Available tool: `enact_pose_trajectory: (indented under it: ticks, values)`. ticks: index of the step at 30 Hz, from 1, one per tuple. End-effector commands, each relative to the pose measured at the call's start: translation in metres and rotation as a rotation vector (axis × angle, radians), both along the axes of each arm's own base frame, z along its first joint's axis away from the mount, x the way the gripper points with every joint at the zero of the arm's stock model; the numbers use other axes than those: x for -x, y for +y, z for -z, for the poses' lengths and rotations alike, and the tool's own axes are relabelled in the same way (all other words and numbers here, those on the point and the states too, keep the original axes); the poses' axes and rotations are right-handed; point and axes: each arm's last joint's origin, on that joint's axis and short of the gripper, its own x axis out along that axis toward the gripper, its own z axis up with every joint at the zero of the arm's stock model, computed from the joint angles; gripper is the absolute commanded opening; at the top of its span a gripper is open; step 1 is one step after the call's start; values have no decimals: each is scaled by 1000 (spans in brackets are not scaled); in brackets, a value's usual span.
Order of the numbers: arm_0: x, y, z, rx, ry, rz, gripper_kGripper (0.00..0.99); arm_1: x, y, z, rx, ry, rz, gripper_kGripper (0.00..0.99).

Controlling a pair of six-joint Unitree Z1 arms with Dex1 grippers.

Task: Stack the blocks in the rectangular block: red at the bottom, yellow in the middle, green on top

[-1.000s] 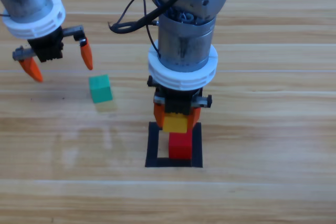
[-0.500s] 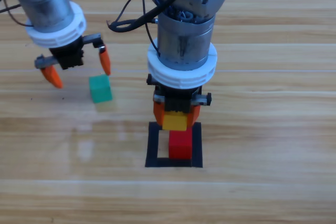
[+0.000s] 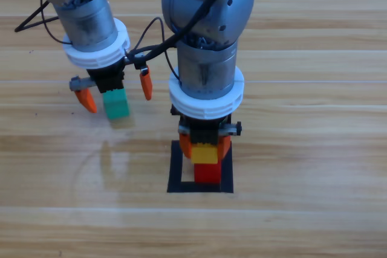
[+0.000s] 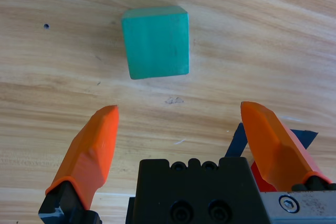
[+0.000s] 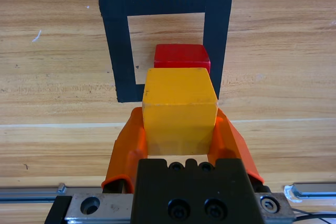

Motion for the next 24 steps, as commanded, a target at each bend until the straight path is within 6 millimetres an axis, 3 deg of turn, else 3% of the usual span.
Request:
enact_pose_trajectory:
  ticks: [1,19,21,22,23,24]
  values:
    - [-8,-10,20,-29,18,12,988,-4,2,31,75,20,-9,0]
    - [-25,-8,47,-109,54,63,988,-7,3,39,74,42,-20,21]
    - [-26,-9,47,-111,53,65,988,-9,3,40,70,52,-21,104]
    - [-26,-9,47,-109,54,66,986,-9,4,42,63,61,-27,199]
    - [-26,-9,47,-109,54,66,988,-10,4,44,58,71,-34,319]
    - [-26,-8,46,-109,53,65,986,-11,4,46,57,78,-35,597]
